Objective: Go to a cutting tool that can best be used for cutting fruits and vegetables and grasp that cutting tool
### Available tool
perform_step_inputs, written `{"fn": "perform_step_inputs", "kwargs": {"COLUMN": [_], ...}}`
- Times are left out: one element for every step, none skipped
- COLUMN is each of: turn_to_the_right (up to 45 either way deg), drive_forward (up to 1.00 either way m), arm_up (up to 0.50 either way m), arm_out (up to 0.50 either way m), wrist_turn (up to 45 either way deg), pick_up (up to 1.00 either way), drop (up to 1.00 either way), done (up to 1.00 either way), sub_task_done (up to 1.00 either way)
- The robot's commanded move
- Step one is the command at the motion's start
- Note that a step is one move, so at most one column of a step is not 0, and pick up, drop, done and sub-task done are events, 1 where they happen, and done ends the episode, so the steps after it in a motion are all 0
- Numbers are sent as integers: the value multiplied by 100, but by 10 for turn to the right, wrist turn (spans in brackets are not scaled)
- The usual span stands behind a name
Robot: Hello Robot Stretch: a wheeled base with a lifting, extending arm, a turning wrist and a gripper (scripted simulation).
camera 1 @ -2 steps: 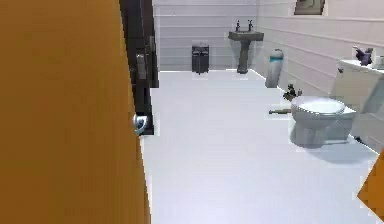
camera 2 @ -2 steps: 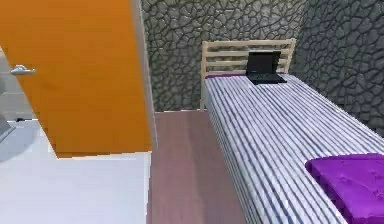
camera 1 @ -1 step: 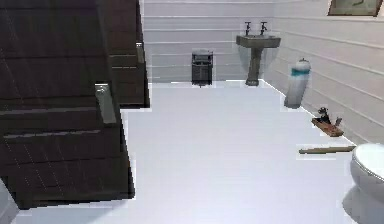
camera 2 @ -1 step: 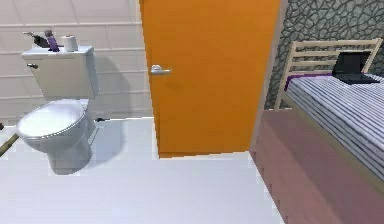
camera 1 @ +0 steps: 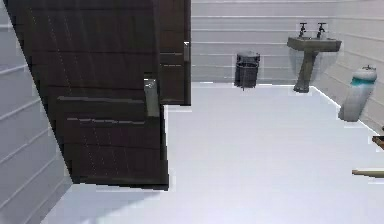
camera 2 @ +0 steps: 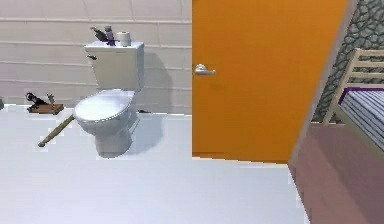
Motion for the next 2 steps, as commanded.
{"fn": "perform_step_inputs", "kwargs": {"turn_to_the_right": [0, 150], "drive_forward": [15, 0], "arm_up": [0, 0], "arm_out": [0, 0], "wrist_turn": [0, 0], "pick_up": [0, 0], "drop": [0, 0], "done": [0, 0], "sub_task_done": [0, 0]}}
